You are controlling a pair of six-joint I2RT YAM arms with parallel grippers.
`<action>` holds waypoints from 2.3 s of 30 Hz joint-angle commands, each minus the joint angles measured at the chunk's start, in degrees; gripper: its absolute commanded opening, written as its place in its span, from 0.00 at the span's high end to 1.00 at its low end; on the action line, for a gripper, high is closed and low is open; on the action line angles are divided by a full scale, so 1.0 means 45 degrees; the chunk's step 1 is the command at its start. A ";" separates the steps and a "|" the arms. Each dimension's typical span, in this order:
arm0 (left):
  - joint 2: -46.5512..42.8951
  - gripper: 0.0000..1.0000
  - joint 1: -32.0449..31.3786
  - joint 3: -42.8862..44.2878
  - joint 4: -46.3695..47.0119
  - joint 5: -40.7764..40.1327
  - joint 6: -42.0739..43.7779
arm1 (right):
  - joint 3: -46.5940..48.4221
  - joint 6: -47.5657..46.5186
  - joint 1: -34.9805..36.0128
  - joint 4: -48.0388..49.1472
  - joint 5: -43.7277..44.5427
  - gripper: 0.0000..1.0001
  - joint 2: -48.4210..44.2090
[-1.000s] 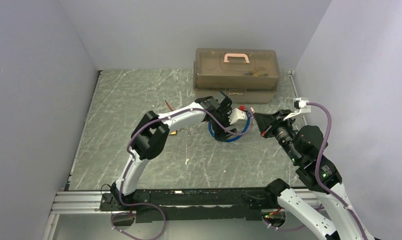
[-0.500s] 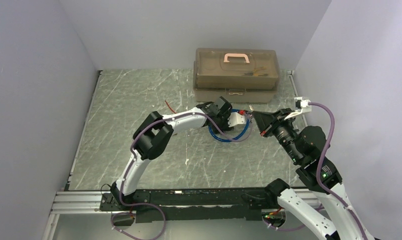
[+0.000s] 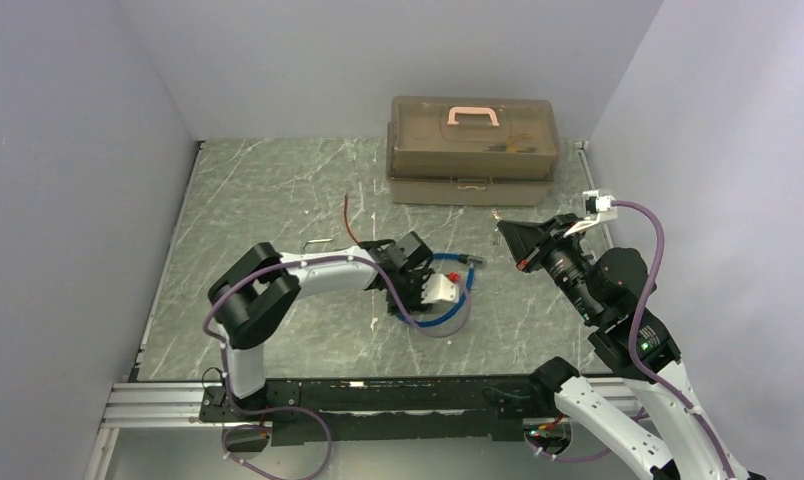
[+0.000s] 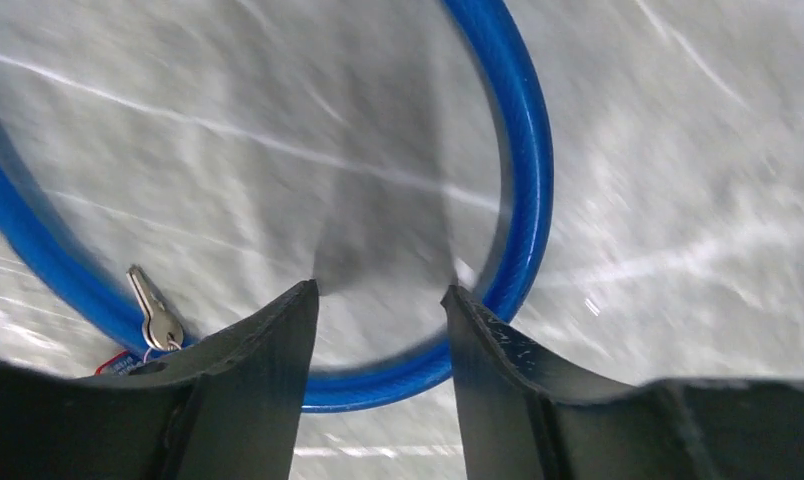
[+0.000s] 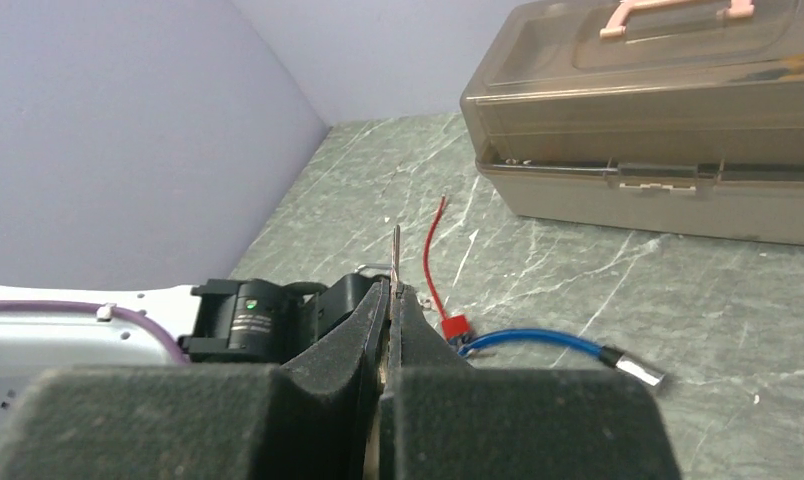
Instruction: Unlock with the key
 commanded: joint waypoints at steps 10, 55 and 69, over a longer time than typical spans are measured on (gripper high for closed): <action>-0.1787 0.18 0.1547 0.0648 -0.2820 0.3369 -0.0227 | 0.0188 0.0216 -0.0035 0.0891 -0.0169 1.00 0.0446; 0.2478 1.00 0.0754 0.6483 -0.3914 0.4170 0.2991 | 0.1942 -0.0490 -0.0029 0.0198 0.0948 1.00 0.0297; -0.4641 1.00 0.0755 0.6512 -0.7623 0.3034 0.4330 | 0.3229 -0.1271 -0.0029 -0.0297 0.0605 1.00 0.1078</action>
